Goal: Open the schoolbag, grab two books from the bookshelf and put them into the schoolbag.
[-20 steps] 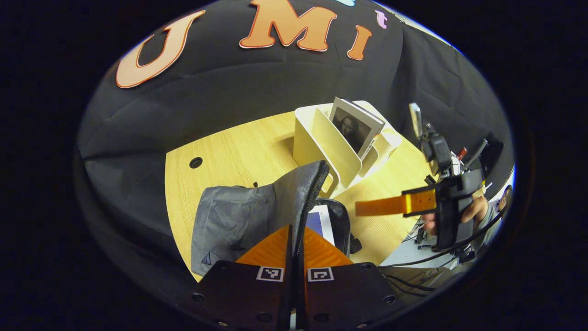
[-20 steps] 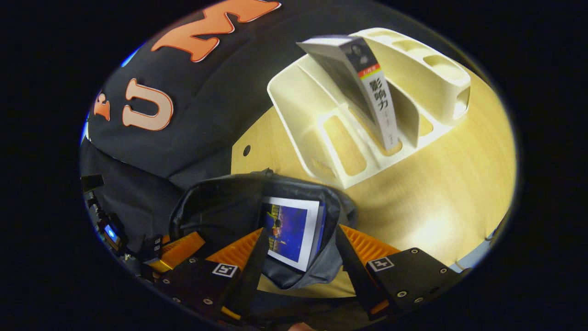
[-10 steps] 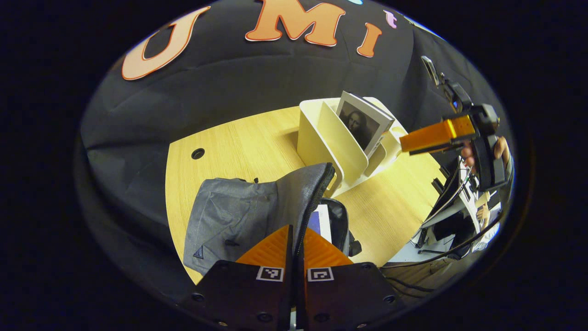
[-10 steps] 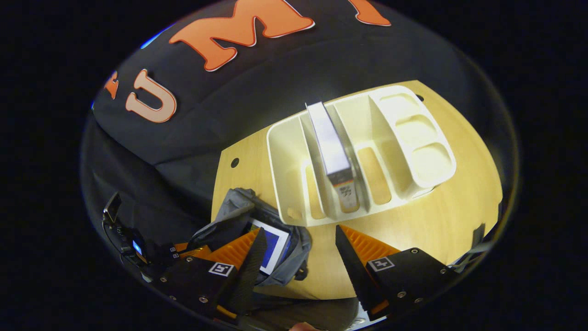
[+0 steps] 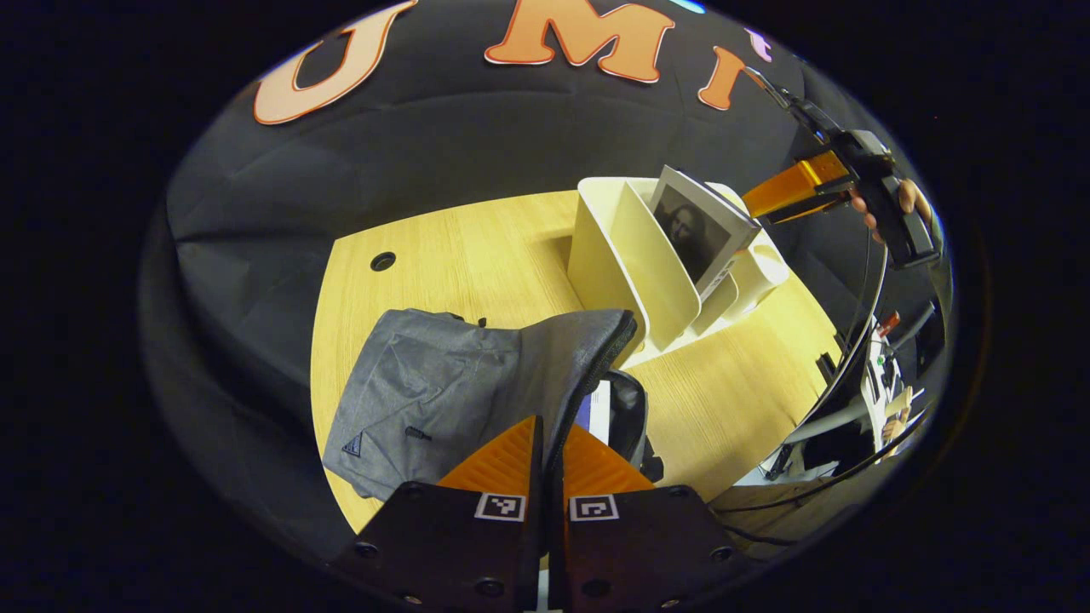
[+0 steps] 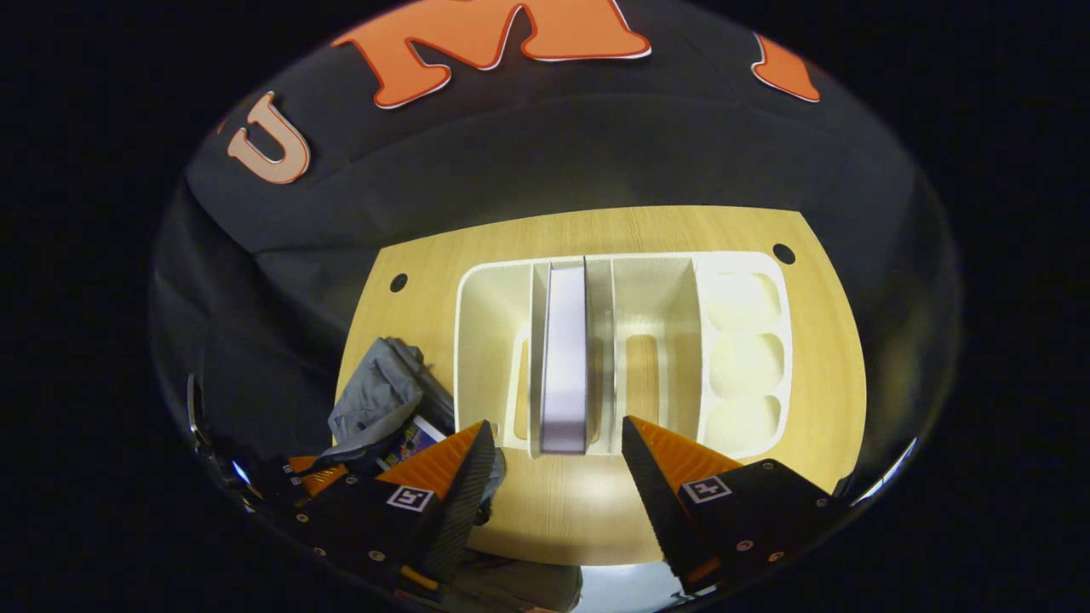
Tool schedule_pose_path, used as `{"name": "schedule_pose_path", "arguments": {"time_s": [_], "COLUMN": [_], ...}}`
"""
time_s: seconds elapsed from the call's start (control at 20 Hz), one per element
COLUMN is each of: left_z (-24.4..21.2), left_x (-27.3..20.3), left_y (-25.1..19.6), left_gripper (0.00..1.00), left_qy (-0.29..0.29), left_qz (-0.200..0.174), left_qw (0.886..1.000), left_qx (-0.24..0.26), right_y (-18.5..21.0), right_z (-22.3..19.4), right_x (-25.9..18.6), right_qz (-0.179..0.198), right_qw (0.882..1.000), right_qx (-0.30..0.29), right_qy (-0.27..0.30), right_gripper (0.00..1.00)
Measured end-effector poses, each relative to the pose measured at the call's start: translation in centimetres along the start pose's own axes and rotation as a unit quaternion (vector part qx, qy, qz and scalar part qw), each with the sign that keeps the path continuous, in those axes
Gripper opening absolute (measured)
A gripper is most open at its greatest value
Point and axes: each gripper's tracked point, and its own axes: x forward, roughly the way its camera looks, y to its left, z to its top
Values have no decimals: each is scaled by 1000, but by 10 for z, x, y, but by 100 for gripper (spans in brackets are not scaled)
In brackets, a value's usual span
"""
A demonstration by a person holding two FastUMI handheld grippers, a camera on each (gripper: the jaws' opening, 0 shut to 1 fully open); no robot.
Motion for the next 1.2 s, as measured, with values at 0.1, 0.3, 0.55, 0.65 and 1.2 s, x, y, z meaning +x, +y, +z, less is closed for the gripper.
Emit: {"name": "schedule_pose_path", "arguments": {"time_s": [0.1,0.3,0.55,0.65,1.2], "left_z": [0,0,-4,-5,-6], "left_x": [0,-1,-2,-3,-5], "left_y": [-1,-2,-6,-5,-5], "left_gripper": [5,5,5,5,5], "left_qy": [2,7,8,7,4], "left_qz": [11,28,42,45,36], "left_qw": [1000,999,998,997,998], "left_qx": [-8,-22,-45,-55,-46], "right_y": [-2,-11,-12,-13,-16], "right_z": [12,22,23,24,36], "right_x": [14,49,76,82,28], "right_qz": [0,-11,-17,-26,-11], "right_qw": [1000,999,997,997,998], "right_qx": [-2,-3,7,10,49], "right_qy": [13,42,69,75,26], "right_gripper": [89,89,84,74,34]}}
